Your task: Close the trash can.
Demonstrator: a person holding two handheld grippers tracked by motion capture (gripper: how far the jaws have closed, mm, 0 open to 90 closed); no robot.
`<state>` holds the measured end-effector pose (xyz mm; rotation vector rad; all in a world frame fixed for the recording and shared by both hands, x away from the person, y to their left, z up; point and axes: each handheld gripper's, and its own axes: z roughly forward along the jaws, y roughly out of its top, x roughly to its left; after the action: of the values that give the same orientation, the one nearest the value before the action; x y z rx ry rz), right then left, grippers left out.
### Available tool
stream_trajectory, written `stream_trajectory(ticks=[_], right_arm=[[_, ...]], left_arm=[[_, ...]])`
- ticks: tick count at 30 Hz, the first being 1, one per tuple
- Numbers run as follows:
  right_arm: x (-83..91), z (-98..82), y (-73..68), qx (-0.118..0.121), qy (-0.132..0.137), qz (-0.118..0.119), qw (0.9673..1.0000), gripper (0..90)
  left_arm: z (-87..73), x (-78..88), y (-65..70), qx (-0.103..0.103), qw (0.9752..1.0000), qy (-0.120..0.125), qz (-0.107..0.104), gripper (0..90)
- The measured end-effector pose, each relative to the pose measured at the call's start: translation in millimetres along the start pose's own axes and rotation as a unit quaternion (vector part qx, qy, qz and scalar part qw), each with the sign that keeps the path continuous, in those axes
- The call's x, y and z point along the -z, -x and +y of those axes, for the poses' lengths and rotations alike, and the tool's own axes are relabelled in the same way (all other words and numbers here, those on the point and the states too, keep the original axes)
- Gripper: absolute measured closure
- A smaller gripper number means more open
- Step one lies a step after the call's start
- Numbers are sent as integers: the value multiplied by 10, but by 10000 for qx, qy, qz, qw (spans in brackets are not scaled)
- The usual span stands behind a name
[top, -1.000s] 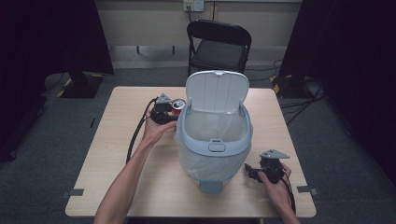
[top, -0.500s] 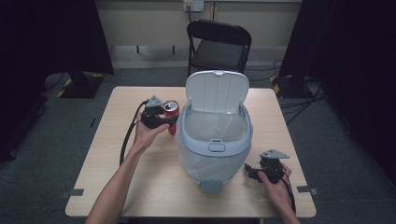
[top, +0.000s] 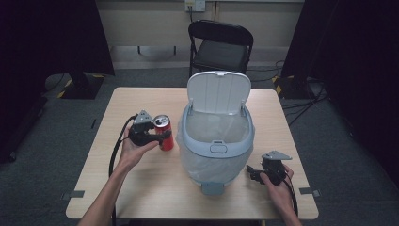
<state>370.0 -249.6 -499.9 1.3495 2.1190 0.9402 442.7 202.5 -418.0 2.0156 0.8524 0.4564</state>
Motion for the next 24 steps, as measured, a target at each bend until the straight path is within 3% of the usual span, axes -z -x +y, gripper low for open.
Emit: stream_trajectory(ticks=[3,4,12,16,18,24], right_arm=[[0,0,0,1,0,-1,10000,207],[1,0,0,0,0,0,10000,206],[0,0,0,2,0,-2,10000,206],[1,0,0,1,0,1,10000,207],[1,0,0,2,-1,-3,10000,206],[0,-1,0,2,0,-1,10000,206]], left_arm=[[-94,113,105,-105,9999,-20,-70,342],[-134,141,126,-233,9996,-170,-18,342],[-413,430,106,4,10000,-45,36,340],[-435,421,85,104,9999,44,45,332],[-439,386,81,236,9997,61,1,242],[-577,288,87,173,9996,-215,3,192]])
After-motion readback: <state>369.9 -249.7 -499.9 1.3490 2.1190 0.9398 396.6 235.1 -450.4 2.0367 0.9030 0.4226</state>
